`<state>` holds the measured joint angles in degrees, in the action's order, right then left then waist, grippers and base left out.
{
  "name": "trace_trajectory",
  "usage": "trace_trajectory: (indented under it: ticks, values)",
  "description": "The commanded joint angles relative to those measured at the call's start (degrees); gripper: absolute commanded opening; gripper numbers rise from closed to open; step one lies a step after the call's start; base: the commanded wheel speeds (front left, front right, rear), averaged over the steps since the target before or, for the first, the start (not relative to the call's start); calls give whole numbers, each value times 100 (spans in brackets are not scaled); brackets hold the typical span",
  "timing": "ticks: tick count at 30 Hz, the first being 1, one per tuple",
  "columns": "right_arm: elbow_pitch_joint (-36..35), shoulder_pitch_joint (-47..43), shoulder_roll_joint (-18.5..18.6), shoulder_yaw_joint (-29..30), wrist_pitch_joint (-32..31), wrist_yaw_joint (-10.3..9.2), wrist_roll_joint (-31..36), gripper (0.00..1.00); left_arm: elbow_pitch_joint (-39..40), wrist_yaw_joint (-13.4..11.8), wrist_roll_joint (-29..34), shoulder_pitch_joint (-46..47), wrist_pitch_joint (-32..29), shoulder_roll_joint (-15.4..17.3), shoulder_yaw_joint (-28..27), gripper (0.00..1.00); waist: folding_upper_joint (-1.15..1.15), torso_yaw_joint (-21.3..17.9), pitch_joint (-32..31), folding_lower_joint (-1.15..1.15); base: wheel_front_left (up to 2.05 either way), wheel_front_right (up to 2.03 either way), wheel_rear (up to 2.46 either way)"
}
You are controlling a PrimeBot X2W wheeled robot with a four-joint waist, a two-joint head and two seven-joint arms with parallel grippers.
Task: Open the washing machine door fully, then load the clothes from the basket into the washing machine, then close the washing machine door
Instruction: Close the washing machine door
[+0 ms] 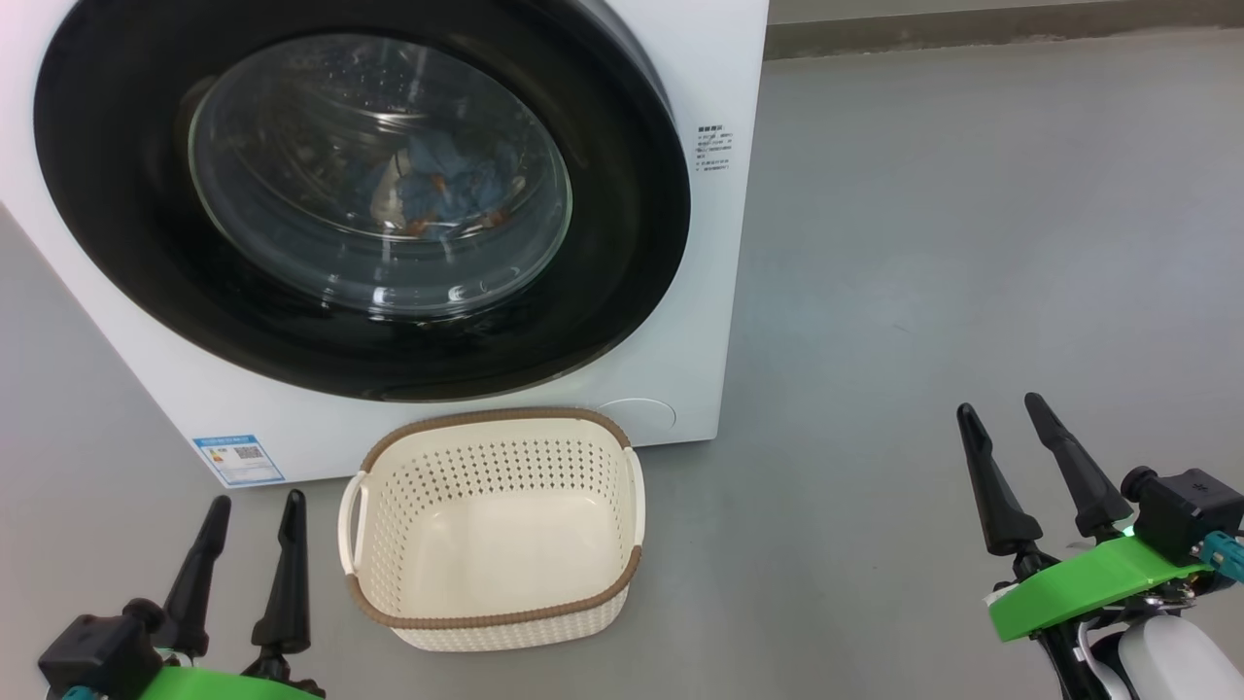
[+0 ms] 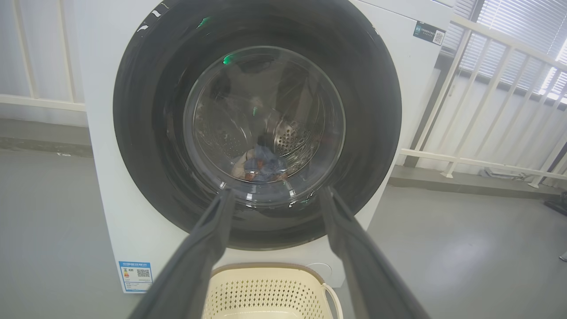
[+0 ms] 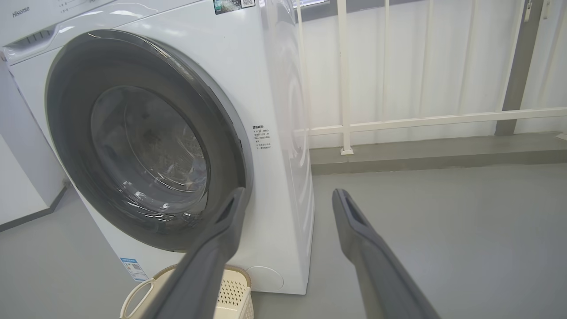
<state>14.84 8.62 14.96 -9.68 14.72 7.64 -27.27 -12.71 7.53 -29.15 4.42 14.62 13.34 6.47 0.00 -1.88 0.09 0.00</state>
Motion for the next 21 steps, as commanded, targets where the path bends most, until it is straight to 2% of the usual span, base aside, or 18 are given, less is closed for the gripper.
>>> trace_trajectory:
  ticks: [1,21]
  values:
    - [-139,109,50,-115,28,-15,56,100,117,-4,24,150,38,128,-229,100,0,-1,-3,0,0,0,0]
    - [-21,188,153,-188,28,-15,-86,100,125,-4,38,150,38,111,-286,100,0,35,28,0,0,0,0]
